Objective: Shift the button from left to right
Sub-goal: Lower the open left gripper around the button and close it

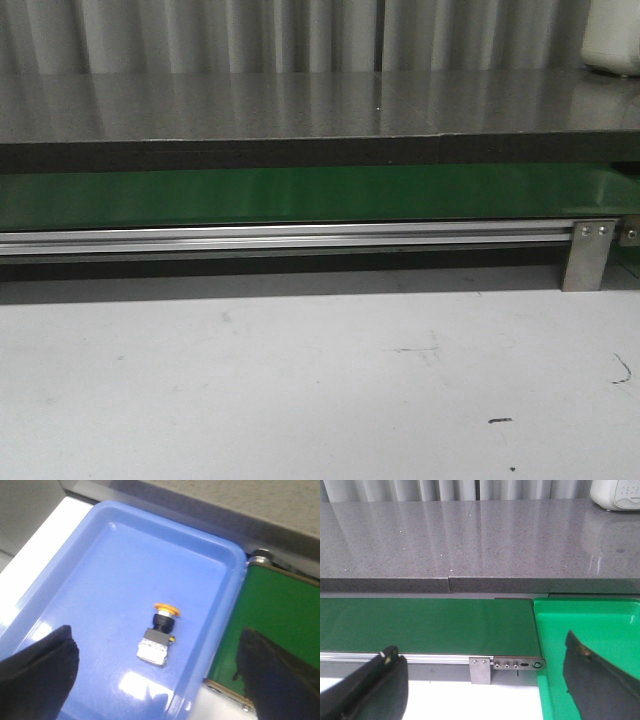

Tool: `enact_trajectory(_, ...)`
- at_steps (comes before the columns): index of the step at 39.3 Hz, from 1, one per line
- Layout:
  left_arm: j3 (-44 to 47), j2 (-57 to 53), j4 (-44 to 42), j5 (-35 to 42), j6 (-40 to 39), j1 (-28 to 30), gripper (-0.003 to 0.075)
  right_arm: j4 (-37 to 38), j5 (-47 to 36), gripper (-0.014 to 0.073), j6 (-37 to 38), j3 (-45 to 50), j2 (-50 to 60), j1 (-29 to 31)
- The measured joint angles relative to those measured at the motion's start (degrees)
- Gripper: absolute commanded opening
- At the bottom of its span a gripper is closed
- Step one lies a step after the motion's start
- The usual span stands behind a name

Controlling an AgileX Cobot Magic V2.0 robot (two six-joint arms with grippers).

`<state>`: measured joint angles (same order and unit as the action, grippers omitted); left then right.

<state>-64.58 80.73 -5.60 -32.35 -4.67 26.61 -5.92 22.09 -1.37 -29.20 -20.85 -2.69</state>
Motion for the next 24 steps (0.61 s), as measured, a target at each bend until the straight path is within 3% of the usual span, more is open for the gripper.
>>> enact_trajectory(8, -6.11, 10.71, 0.11, -3.07, 1.11, 1.33, 0.0601, 0.00, 0.00, 0.0644, 0.00, 0.00, 0.00, 0.00)
enact_trajectory(24, -22.20, 32.44, 0.38, -16.70, 7.00, 1.58, 0.0601, 0.00, 0.00, 0.0644, 0.00, 0.00, 0.00, 0.00)
